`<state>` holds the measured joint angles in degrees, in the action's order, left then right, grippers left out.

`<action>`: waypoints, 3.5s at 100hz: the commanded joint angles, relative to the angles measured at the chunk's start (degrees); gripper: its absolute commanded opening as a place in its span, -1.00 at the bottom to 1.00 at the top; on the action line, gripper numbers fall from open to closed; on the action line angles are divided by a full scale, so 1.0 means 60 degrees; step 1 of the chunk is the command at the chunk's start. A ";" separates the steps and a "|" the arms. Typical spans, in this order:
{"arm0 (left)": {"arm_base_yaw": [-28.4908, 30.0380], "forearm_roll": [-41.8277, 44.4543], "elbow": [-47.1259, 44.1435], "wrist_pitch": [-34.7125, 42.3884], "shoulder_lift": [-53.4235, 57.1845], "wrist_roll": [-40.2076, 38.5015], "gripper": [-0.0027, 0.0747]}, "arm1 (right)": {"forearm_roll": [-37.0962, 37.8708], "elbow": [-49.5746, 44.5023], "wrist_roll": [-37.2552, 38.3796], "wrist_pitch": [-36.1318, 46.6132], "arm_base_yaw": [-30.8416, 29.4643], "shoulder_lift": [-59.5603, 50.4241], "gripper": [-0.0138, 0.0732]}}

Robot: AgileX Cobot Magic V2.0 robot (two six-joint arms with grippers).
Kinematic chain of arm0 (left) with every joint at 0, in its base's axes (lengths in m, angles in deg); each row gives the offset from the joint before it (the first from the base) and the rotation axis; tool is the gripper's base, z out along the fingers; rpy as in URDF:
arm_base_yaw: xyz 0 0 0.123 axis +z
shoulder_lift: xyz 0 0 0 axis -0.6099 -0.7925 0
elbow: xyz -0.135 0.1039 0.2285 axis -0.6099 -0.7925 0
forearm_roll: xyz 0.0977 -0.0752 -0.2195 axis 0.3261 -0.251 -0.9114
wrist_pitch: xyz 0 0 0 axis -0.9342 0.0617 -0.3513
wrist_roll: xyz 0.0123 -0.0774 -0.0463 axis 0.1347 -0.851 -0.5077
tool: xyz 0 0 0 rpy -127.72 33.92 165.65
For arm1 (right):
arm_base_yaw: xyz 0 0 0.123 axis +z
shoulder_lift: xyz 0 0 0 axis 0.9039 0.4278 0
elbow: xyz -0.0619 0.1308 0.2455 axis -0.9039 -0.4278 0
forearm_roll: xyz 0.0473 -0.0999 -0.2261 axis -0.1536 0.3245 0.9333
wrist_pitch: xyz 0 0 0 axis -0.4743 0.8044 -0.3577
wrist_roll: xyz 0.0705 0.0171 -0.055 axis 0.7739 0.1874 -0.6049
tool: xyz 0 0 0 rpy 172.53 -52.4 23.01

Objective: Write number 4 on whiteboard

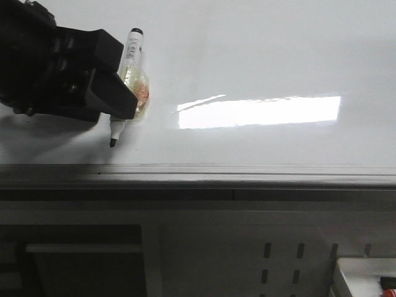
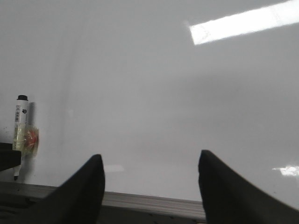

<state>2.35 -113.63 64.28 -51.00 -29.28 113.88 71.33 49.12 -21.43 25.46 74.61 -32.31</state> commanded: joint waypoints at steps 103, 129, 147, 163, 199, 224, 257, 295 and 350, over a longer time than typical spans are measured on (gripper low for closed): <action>-0.4121 1.0809 0.2740 -0.1529 0.0341 0.0433 -0.98 | -0.3006 0.2803 -0.6537 -0.1481 0.3719 0.2957 0.26; -0.4142 1.0809 0.2740 -0.1506 0.0362 0.0433 -0.98 | -0.2962 0.2859 -0.6556 -0.1340 0.4314 0.3419 0.26; -0.4142 1.0809 0.2740 -0.1101 0.0656 0.0433 -0.98 | -0.2486 0.2859 -0.6937 -0.1191 0.4314 0.3891 0.26; -0.4142 1.0711 0.2740 -0.0976 0.0856 0.0433 -0.98 | -0.2618 0.2859 -0.6937 -0.0267 0.4314 0.4150 0.26; -0.4142 1.0667 0.2740 -0.0976 0.0856 0.0433 -0.98 | -0.2997 0.2859 -0.6937 0.0462 0.5231 0.4231 0.26; -0.4142 1.0667 0.2740 -0.0967 0.0856 0.0433 -0.98 | -0.2997 0.2859 -0.6937 0.0969 0.5461 0.4788 0.26; -0.4142 1.0630 0.2740 -0.0967 0.0856 0.0433 -0.98 | -0.2997 0.2859 -0.6937 0.1331 0.5461 0.5344 0.25; -0.4142 1.0630 0.2740 -0.0967 0.0856 0.0433 -0.98 | -0.2997 0.2859 -0.6937 0.1316 0.5461 0.5387 -0.75; -0.4142 1.0031 0.2740 -0.0967 0.0856 0.0396 -0.85 | -0.2997 0.2288 -0.6937 0.1338 0.5461 0.5387 -0.85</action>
<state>-22.23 -51.08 78.55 -63.42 -25.86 117.25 54.88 63.24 -62.59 32.47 107.11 0.20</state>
